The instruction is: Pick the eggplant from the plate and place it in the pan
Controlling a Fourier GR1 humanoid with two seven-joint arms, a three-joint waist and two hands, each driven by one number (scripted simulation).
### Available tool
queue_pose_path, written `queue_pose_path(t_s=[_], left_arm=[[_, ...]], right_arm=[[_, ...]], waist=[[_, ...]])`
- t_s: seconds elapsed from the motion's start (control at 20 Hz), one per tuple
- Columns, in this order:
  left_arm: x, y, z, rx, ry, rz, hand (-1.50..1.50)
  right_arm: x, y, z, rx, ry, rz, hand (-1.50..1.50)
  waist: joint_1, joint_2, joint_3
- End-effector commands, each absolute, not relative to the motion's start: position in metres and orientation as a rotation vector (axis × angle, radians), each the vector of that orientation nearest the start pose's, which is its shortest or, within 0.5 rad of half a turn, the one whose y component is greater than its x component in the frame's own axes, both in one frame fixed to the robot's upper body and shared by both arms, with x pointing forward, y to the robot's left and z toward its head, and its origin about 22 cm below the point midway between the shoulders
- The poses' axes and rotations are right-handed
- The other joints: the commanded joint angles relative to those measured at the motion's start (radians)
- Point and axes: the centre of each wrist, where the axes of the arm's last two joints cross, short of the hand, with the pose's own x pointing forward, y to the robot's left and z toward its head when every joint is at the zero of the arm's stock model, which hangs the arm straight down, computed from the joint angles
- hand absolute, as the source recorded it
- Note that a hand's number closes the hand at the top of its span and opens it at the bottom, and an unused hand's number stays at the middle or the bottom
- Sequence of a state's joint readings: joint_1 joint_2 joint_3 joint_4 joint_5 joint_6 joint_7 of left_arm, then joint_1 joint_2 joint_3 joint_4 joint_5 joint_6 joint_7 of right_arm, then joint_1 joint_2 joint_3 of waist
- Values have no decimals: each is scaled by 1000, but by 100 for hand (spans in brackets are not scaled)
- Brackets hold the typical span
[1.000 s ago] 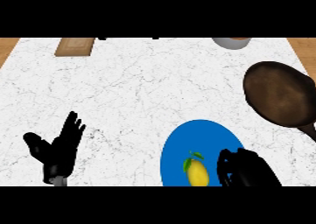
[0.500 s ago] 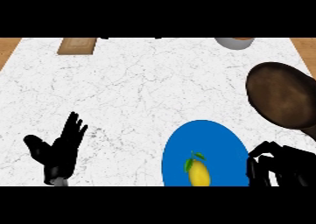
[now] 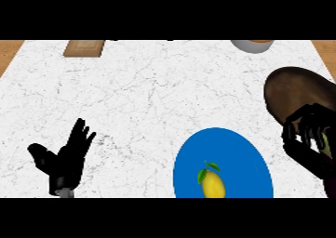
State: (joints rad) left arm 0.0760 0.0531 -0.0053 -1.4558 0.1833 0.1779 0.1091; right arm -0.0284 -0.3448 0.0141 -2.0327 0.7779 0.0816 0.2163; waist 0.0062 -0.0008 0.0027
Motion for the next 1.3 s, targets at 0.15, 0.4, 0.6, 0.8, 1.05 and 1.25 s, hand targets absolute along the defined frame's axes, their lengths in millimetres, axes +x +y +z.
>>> queue_pose_path(t_s=[0.15, 0.4, 0.6, 0.8, 1.05, 1.25], left_arm=[[218, 247, -41, 76, -1245, 234, 0], [239, 246, -36, 63, -1230, 257, 0], [237, 234, -41, 50, -1248, 229, 0], [236, 248, -33, 31, -1228, 215, 0], [246, 242, -28, 24, -1270, 199, 0], [235, 236, -43, 7, -1261, 199, 0]], right_arm=[[291, -315, 116, -1130, -1614, 725, 150], [343, -342, 107, -1169, -1582, 725, 150], [368, -351, 65, -1101, -1581, 667, 150], [391, -374, 77, -1112, -1567, 655, 150], [389, -382, 50, -1086, -1309, 800, -150], [380, -404, 40, -1095, -1378, 780, -150]], waist=[[8, 5, -2], [16, 8, -2], [31, 14, -1], [46, 19, 0], [67, 30, 1], [70, 34, 3]])
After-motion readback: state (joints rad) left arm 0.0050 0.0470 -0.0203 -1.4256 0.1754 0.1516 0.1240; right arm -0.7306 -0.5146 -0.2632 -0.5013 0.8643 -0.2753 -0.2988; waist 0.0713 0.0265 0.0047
